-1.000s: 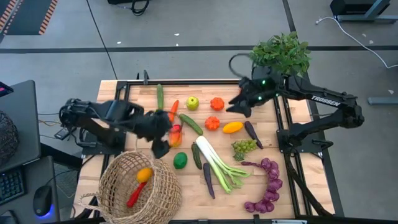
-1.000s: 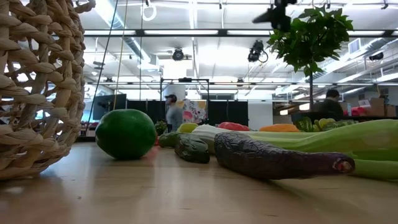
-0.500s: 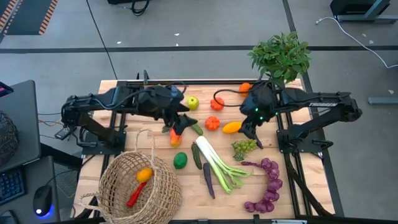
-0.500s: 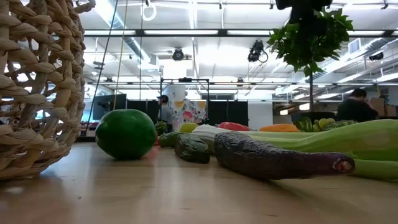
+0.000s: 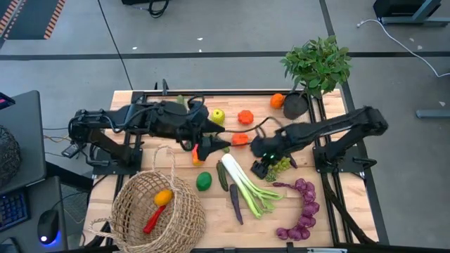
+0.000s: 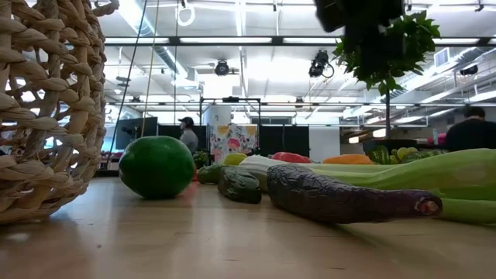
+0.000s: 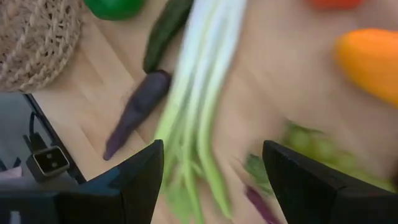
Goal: Build produce basket
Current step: Put the bottom eggplant into the basket
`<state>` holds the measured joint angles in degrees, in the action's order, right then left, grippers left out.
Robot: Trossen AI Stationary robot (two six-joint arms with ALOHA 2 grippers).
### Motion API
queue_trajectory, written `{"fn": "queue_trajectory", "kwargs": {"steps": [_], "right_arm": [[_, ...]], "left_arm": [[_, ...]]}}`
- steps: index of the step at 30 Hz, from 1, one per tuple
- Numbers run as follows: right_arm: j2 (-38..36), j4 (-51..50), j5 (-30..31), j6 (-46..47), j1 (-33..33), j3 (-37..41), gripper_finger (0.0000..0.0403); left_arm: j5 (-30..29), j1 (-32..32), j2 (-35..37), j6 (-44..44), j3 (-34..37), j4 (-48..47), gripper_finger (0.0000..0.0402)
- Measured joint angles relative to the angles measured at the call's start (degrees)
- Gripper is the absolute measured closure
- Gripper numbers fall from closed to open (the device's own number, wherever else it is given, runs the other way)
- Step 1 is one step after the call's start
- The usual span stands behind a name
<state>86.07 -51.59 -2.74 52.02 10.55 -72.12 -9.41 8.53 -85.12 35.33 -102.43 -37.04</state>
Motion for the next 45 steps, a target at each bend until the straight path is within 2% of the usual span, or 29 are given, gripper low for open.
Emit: {"fn": "queue_trajectory", "kwargs": {"steps": [5, 13, 15, 22, 27, 33, 36, 45], "right_arm": [[6.57, 8.93, -0.98, 3.94, 1.81, 0.00, 0.0126], [14.70, 15.58, -10.49, 10.95, 3.99, 0.00, 0.0126], [15.35, 16.82, -11.06, 14.00, 5.36, 0.00, 0.0126], [16.49, 20.72, -5.48, 28.91, 10.96, -0.02, 0.0133], [18.92, 25.44, -2.67, 35.20, 14.20, 0.00, 0.0135], [21.86, 31.98, 1.59, 36.07, 16.31, 0.00, 0.0136], [23.10, 31.77, 3.61, 35.29, 16.54, 0.00, 0.0136], [28.91, 37.82, 5.97, 33.49, 16.65, 0.00, 0.0136]], "left_arm": [[0.00, 1.98, 0.00, 0.04, 0.00, -0.18, 0.0054], [-0.01, 2.63, 0.00, 0.48, 0.00, -2.35, 0.0054], [0.00, 2.65, 0.00, 0.48, 0.00, -2.39, 0.0054], [0.00, 2.67, 0.00, 0.52, 0.00, -2.62, 0.0054], [-0.02, 2.65, 0.00, 0.57, 0.00, -2.44, 0.0054], [-0.02, 2.65, 0.00, 1.26, 0.00, -2.53, 0.0054], [-0.66, 2.65, 0.00, 3.16, 0.00, -2.57, 0.0054], [-2.02, 3.07, 0.00, 4.30, 0.00, -3.52, 0.0054]]}}
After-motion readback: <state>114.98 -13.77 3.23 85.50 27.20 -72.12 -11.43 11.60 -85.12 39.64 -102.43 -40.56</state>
